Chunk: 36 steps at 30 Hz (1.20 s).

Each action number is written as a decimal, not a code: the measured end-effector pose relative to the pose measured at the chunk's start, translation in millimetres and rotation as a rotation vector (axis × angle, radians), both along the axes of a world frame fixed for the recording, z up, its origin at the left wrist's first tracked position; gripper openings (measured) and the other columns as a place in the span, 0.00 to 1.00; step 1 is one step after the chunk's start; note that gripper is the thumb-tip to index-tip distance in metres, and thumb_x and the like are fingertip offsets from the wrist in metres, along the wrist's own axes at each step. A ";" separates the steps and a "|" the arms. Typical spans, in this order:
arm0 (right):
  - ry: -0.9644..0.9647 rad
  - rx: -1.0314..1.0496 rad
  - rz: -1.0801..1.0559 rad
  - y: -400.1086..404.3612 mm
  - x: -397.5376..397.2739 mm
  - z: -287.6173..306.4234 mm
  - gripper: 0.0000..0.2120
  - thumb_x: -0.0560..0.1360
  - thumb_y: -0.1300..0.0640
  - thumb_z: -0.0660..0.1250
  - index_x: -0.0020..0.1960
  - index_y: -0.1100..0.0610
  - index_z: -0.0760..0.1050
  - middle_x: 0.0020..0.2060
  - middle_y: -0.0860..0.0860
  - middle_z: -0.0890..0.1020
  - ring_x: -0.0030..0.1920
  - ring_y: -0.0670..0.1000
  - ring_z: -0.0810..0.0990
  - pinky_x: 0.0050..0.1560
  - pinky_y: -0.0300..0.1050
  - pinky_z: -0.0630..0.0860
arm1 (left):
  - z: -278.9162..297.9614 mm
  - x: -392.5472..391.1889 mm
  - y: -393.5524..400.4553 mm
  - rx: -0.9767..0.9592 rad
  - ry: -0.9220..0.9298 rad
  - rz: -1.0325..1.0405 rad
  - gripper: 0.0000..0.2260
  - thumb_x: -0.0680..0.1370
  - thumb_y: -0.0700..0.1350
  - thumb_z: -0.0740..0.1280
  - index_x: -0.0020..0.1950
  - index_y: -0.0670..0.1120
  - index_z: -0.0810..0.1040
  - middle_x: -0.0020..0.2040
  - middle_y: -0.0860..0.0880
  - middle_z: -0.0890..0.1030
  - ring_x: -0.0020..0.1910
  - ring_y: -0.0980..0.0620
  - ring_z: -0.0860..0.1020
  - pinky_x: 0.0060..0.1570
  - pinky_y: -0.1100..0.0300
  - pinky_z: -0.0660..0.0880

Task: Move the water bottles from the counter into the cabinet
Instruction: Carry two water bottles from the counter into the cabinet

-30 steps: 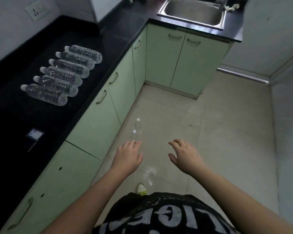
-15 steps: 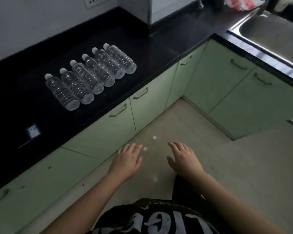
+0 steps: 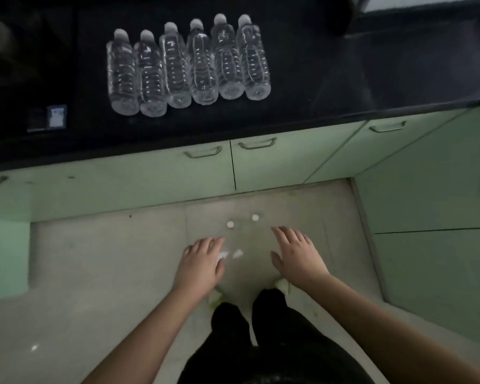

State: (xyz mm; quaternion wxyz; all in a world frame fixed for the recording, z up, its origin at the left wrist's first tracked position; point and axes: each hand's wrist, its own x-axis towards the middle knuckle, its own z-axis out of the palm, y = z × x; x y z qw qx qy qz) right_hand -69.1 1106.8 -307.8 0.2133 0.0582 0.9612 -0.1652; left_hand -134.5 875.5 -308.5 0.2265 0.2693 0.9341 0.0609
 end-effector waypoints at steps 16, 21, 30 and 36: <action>0.125 -0.075 -0.110 -11.6 -6.2 -370.7 0.33 0.76 0.45 0.62 0.76 0.57 0.57 0.72 0.56 0.67 0.70 0.58 0.68 0.69 0.55 0.66 | -372.1 8.0 11.2 0.172 0.242 0.121 0.26 0.77 0.54 0.59 0.72 0.42 0.70 0.64 0.41 0.77 0.63 0.41 0.75 0.59 0.46 0.74; 0.155 -0.069 -0.230 1.6 -8.2 -492.2 0.36 0.77 0.43 0.61 0.77 0.53 0.48 0.75 0.55 0.61 0.74 0.55 0.60 0.72 0.50 0.56 | -487.6 5.6 12.1 0.213 0.255 0.263 0.31 0.78 0.58 0.64 0.76 0.42 0.62 0.70 0.41 0.73 0.69 0.42 0.70 0.65 0.48 0.70; 0.247 -0.230 -0.416 18.1 -31.9 -651.3 0.44 0.72 0.38 0.66 0.77 0.49 0.45 0.75 0.54 0.60 0.74 0.56 0.61 0.71 0.52 0.58 | -639.3 2.0 16.8 0.381 0.084 0.580 0.46 0.71 0.66 0.67 0.79 0.49 0.48 0.78 0.43 0.61 0.75 0.45 0.62 0.70 0.51 0.60; 0.286 -0.386 -0.511 11.4 -51.5 -714.2 0.45 0.66 0.34 0.69 0.75 0.48 0.52 0.72 0.51 0.64 0.72 0.53 0.65 0.70 0.61 0.66 | -700.9 -24.2 35.2 0.590 -0.053 0.792 0.48 0.67 0.63 0.75 0.78 0.50 0.54 0.76 0.47 0.65 0.73 0.46 0.66 0.70 0.41 0.67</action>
